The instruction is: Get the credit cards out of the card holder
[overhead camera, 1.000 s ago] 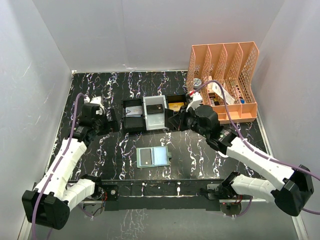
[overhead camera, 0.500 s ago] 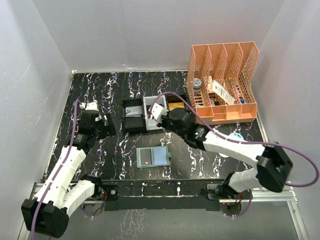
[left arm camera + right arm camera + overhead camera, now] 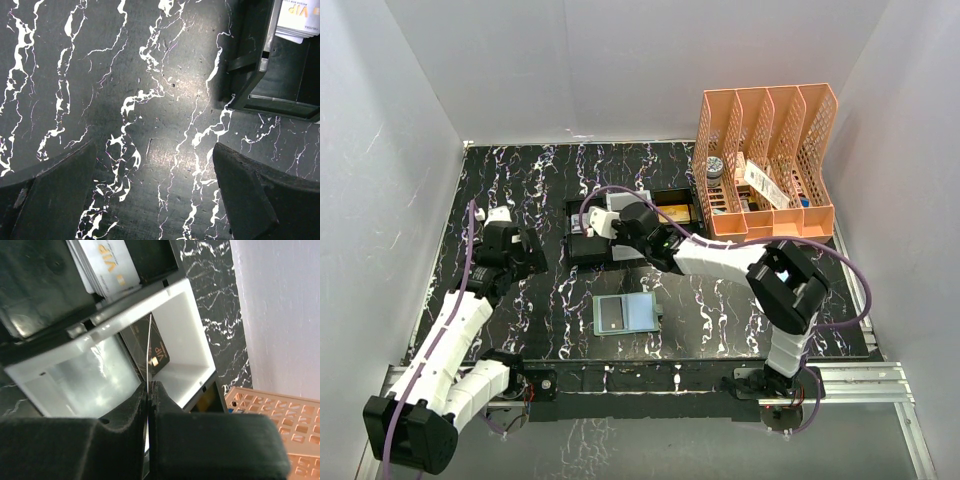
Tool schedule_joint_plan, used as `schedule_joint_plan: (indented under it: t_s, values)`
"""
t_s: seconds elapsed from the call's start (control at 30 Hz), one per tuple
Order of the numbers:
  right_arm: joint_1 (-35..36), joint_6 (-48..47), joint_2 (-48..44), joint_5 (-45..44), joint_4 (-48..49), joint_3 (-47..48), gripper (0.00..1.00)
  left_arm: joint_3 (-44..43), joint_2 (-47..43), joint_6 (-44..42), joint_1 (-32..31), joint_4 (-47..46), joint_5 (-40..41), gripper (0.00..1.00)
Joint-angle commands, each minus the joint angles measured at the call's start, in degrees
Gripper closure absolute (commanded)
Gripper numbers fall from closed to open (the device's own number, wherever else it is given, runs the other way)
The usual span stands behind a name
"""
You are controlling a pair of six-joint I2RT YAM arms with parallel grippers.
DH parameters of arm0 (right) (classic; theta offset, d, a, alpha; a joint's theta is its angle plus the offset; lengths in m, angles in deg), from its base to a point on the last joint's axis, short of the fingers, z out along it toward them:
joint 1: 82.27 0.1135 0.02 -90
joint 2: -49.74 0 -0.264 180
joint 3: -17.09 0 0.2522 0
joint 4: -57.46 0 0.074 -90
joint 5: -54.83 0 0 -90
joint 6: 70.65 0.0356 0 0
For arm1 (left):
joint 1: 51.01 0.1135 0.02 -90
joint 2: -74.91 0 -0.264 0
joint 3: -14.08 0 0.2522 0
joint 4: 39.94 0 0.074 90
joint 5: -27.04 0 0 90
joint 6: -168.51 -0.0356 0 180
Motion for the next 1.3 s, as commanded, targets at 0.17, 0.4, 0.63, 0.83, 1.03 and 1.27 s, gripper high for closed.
schedule_joint_plan:
  t_s: [0.17, 0.4, 0.63, 0.83, 1.03, 1.27]
  values:
    - [-4.5, -2.2, 4.7, 0.3, 3.6, 5.9, 1.00, -1.0, -0.8, -0.5, 0.2, -0.2, 0.3, 0.01]
    - [-5.5, -2.8, 10.0, 0.9, 4.8, 9.8, 1.00, -1.0, -1.1, -0.6, 0.2, -0.2, 0.7, 0.01]
    - [-5.8, -4.3, 14.2, 0.9, 4.9, 12.6, 1.00, -0.8, -2.8, -0.3, 0.2, -0.4, 1.6, 0.01]
    - [-6.0, -8.2, 15.8, 1.3, 6.0, 12.7, 1.00, -0.8, -2.1, 0.0, 0.2, -0.2, 1.3, 0.01]
    - [-6.0, -11.1, 16.8, 2.8, 5.9, 12.6, 0.97, -0.8, -1.7, -0.1, 0.3, -0.2, 0.8, 0.01]
    - [-6.3, -11.2, 17.7, 4.9, 5.0, 13.8, 0.90, -0.7, -1.4, -0.5, 0.2, -0.7, -0.9, 0.01]
